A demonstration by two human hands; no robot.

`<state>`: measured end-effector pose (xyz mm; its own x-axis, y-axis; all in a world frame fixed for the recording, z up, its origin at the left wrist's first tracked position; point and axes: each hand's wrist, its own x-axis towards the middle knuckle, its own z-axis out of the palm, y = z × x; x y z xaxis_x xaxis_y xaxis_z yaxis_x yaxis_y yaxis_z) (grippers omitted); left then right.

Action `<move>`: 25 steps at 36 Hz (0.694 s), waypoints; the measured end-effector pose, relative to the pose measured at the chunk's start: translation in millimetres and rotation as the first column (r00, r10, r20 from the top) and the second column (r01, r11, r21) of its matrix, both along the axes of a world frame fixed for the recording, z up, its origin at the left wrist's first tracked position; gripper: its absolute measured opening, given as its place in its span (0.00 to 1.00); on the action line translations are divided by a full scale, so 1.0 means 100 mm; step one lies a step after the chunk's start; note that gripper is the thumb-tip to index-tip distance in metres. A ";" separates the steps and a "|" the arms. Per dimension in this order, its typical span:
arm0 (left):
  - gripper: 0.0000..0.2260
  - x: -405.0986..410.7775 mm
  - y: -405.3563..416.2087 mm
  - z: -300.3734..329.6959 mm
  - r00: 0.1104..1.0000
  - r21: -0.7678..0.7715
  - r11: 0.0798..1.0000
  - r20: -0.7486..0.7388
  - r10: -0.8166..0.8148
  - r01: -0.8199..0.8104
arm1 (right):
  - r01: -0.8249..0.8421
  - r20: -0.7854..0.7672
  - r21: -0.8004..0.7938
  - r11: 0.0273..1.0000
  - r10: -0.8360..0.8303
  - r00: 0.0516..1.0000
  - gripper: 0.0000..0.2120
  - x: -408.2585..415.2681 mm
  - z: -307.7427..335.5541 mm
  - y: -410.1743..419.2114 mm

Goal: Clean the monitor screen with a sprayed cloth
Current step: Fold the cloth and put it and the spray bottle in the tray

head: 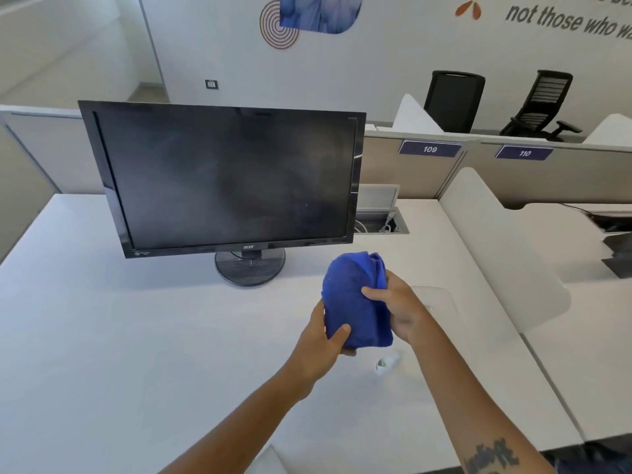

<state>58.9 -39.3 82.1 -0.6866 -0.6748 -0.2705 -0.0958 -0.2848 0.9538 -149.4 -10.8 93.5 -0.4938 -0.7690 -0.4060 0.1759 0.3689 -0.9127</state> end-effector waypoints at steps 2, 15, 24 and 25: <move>0.29 -0.15 0.12 0.04 0.999 -0.042 0.998 -0.012 -0.039 0.039 | 0.002 -0.013 -0.011 1.000 -0.002 1.000 0.30 -0.17 0.02 0.13; 0.42 -1.17 0.60 0.07 0.984 0.041 0.984 0.032 -0.173 0.172 | 0.147 0.318 -0.025 0.989 -0.131 0.939 0.22 -1.12 -0.01 0.78; 0.45 -1.53 0.70 0.00 0.975 0.047 0.976 0.046 -0.216 0.214 | 0.135 0.508 0.031 0.990 -0.133 0.851 0.20 -1.45 -0.09 0.98; 0.46 -1.57 0.70 0.00 0.974 0.044 0.974 0.045 -0.224 0.222 | 0.139 0.518 0.043 0.989 -0.141 0.844 0.19 -1.47 -0.10 1.00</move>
